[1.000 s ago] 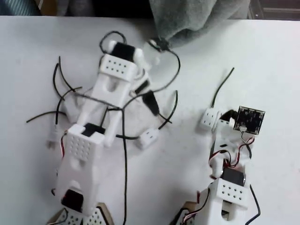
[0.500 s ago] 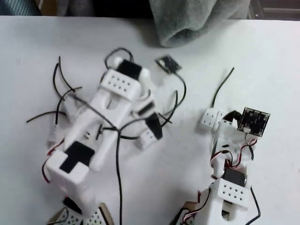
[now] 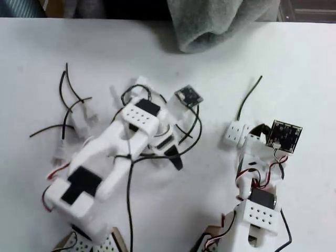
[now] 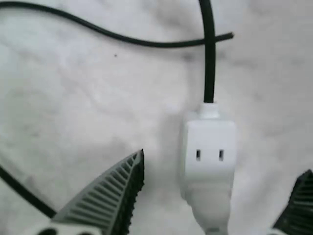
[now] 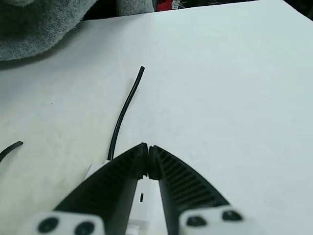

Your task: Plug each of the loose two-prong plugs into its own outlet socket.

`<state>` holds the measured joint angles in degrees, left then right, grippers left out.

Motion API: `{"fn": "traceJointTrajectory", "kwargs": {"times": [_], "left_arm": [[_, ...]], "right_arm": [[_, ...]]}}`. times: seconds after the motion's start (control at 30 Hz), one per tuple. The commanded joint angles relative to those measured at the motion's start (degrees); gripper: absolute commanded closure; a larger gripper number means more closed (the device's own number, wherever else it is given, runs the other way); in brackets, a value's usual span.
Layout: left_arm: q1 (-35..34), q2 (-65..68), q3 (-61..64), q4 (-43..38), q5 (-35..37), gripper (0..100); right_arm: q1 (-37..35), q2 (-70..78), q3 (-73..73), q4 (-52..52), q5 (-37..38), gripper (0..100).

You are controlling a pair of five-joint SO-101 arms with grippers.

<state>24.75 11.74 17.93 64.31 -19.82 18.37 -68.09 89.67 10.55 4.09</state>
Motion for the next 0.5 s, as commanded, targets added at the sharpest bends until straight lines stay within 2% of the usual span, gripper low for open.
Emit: {"fn": "traceJointTrajectory", "kwargs": {"times": [0.0,0.1,0.33,0.37,0.47], "left_arm": [[-0.04,6.73,-0.88,-2.20,0.53,55],[-0.48,7.78,-4.48,0.18,0.53,60],[-0.31,7.87,-5.19,-0.79,-0.35,95],[-0.31,7.87,-5.19,-0.97,-1.67,97],[-0.57,7.34,-5.27,-0.97,-4.22,97]], "right_arm": [[0.66,0.04,-0.26,-1.19,-0.44,97.4],[0.66,0.04,-0.26,-1.19,-0.44,97.4],[0.66,0.04,-0.26,-1.10,-0.35,97.4],[0.66,0.04,-0.26,-1.10,-0.35,97.4],[0.66,0.04,-0.26,-1.10,-0.35,97.4]]}}
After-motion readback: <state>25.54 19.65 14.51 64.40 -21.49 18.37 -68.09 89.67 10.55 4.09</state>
